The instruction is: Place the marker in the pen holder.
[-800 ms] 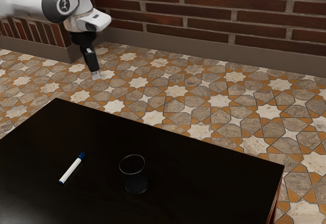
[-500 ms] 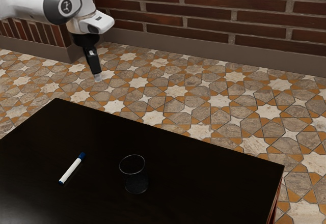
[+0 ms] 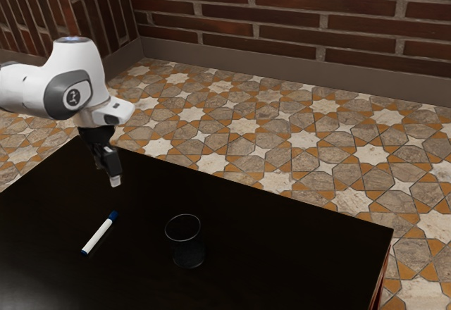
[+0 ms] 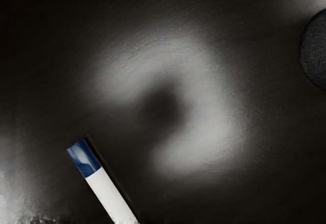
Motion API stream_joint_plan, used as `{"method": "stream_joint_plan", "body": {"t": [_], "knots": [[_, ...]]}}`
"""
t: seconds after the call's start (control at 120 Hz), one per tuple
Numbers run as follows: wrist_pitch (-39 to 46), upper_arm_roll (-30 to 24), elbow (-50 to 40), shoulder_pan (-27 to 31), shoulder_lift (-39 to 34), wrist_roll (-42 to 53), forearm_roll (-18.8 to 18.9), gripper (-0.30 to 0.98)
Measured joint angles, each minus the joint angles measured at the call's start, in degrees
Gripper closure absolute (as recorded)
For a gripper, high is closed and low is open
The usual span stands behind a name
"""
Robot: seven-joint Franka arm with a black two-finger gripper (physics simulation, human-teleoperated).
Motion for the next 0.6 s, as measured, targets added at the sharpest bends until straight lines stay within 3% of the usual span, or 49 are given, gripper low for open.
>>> {"method": "stream_joint_plan", "body": {"t": [0.083,0.167,0.25,0.467,0.6], "knots": [[3.58,0.07,-1.09,-0.10,1.28,-4.92,6.25,0.00],[5.94,-0.09,-0.02,0.04,4.95,-9.41,9.10,0.01],[8.19,-0.09,0.16,-0.11,6.84,-14.57,9.12,0.10],[15.67,0.10,-8.01,-0.17,5.94,-27.06,4.33,0.29],[21.08,0.13,-11.35,1.02,5.61,-31.44,5.97,0.36]]}}
